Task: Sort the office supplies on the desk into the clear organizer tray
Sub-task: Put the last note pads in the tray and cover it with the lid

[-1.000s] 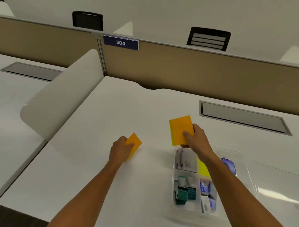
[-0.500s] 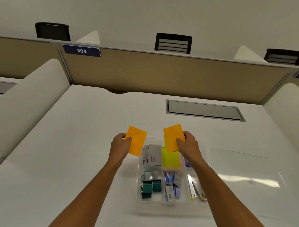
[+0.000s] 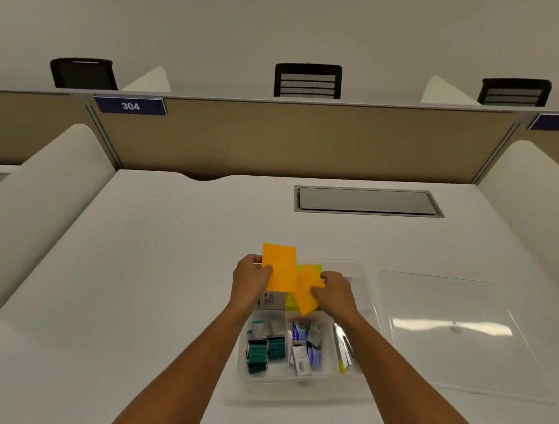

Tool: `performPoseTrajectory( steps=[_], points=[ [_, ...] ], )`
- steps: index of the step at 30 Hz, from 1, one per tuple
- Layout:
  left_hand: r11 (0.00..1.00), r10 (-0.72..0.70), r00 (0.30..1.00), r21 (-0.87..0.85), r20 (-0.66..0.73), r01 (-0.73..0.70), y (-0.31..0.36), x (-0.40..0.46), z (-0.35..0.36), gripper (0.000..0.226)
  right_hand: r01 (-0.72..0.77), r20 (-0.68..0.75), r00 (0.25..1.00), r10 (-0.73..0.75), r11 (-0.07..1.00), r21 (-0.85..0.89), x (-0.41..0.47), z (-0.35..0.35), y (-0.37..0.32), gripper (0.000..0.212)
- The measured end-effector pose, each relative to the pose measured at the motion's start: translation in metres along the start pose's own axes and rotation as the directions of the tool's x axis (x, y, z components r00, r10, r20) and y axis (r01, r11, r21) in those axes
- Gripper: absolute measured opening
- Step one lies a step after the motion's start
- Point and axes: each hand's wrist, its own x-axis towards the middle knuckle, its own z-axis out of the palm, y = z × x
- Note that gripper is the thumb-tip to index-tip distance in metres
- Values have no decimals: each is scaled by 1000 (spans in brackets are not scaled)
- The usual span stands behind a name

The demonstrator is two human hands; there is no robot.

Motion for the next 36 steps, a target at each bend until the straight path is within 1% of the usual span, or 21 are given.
performPoseTrajectory(
  steps=[1, 3, 9, 12, 14, 16, 18, 19, 22, 25, 26, 28, 31, 33, 36],
  points=[
    [1000, -3, 1000, 9, 2, 3, 0, 0, 3, 15, 3, 1, 1000, -3, 1000, -5, 0, 2, 0, 26],
    [1000, -6, 1000, 29, 3, 6, -1, 1, 8, 18, -8, -11, 1000, 8, 999, -36, 1, 5, 1, 28],
    [999, -5, 1000, 47, 15, 4, -2, 1, 15, 29, -17, -71, 997, 5, 985, -171, 2, 6, 2, 17],
    [999, -4, 1000, 48, 15, 4, -3, 1, 16, 29, -22, -93, 996, 2, 977, -214, 5, 3, -2, 22],
    [999, 0, 1000, 45, 9, 0, -5, 1, 16, 22, -21, -59, 998, 8, 972, -232, 8, 1, -4, 22],
    [999, 4, 1000, 44, 2, -4, -6, 2, 16, 16, -12, 8, 1000, 14, 963, -270, 9, -1, -7, 21],
    [999, 1, 1000, 49, -2, -1, -7, 4, 17, 16, 2, 57, 998, 14, 959, -283, 9, -3, -8, 22],
    [998, -5, 1000, 59, -3, 5, -7, 4, 17, 19, 4, 54, 998, 13, 951, -309, 9, -3, -9, 19],
    [996, -14, 1000, 86, -10, 15, -7, 5, 22, 28, -2, -18, 1000, -5, 922, -388, 4, -4, -6, 12],
    [997, -22, 1000, 79, -10, 23, -7, 5, 28, 28, 44, -59, 995, -79, 894, -445, -1, -10, -4, 18],
    [997, -26, 1000, 74, -6, 27, -7, 4, 30, 26, 62, -79, 991, -107, 897, -438, -1, -12, -4, 20],
    [998, -36, 999, 56, 15, 35, -7, 3, 34, 23, 63, -152, 981, -122, 936, -346, -3, -21, -3, 25],
    [997, -48, 997, 59, 67, 44, -6, 1, 39, 26, 12, -262, 964, -54, 988, -156, -4, -35, 5, 27],
    [995, -45, 995, 95, 92, 36, -7, -1, 43, 26, -8, -275, 961, -9, 998, -62, -6, -41, 16, 25],
    [990, -47, 992, 136, 120, 30, -10, -5, 50, 28, -27, -259, 965, 34, 999, 28, -12, -46, 33, 23]
  ],
)
